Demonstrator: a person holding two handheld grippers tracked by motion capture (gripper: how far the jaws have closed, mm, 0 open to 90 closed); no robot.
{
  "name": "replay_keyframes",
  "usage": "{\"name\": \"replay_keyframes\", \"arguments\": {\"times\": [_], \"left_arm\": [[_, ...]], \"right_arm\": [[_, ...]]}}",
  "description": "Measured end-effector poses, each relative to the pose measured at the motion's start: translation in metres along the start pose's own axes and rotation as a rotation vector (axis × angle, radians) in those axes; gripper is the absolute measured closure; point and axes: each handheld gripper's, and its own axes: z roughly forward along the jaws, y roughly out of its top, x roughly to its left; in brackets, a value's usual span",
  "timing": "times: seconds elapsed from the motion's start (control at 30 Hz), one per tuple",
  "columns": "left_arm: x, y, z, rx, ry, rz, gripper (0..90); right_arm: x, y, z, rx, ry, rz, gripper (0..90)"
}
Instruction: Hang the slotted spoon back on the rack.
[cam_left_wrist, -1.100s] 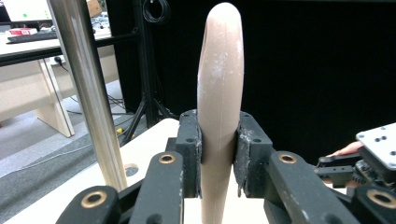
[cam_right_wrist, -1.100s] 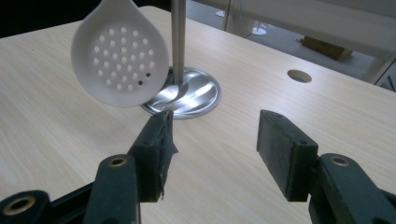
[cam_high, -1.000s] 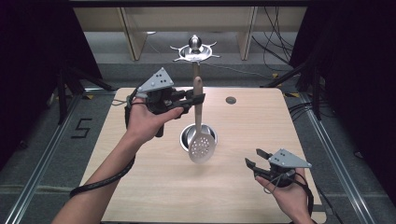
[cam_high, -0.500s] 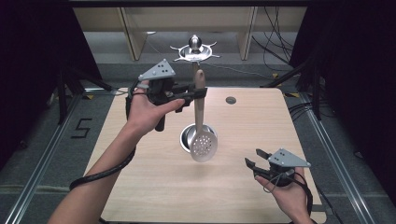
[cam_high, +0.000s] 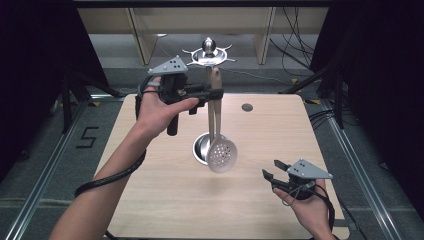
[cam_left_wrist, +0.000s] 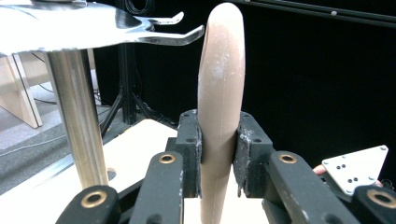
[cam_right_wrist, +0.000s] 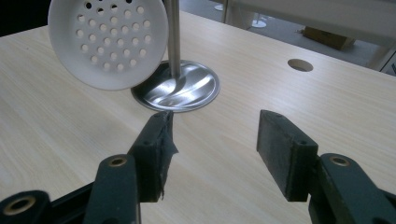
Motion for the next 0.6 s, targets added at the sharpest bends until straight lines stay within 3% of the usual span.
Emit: {"name": "replay_keyframes", "arguments": {"times": [0.13, 0.17, 0.23, 0.33, 0.43, 0.53, 0.57, 0.6], "left_arm": [[0.0020, 0.0003, -0.0008, -0.003, -0.011, -0.018, 73.2], [0.0024, 0.0004, -0.0010, -0.002, -0.012, -0.025, 73.2], [0.0037, 0.0006, -0.0011, -0.001, -0.016, -0.037, 73.2], [0.0048, 0.0009, -0.0013, -0.003, -0.017, -0.042, 73.2], [0.0057, 0.0011, -0.0017, -0.004, -0.016, -0.045, 73.2], [0.0063, 0.0011, -0.0017, -0.001, -0.017, -0.046, 73.2], [0.0066, 0.0011, -0.0014, 0.002, -0.017, -0.046, 73.2], [0.0070, 0.0011, -0.0013, 0.005, -0.017, -0.047, 73.2]], "right_arm": [[0.0002, 0.0002, 0.0003, -0.001, 0.004, 0.001, 46.5], [-0.0014, 0.0000, 0.0012, -0.016, -0.007, -0.024, 46.5], [0.0008, -0.0005, 0.0008, -0.010, -0.012, 0.000, 46.5], [-0.0014, -0.0004, 0.0012, -0.009, -0.012, -0.022, 46.4], [-0.0013, -0.0007, 0.0014, -0.008, -0.011, -0.006, 46.4], [-0.0038, -0.0010, 0.0016, -0.014, -0.022, -0.032, 46.4], [-0.0019, -0.0013, 0.0013, 0.006, 0.000, 0.002, 46.4], [-0.0021, -0.0014, 0.0014, 0.005, -0.002, 0.002, 46.4]]}}
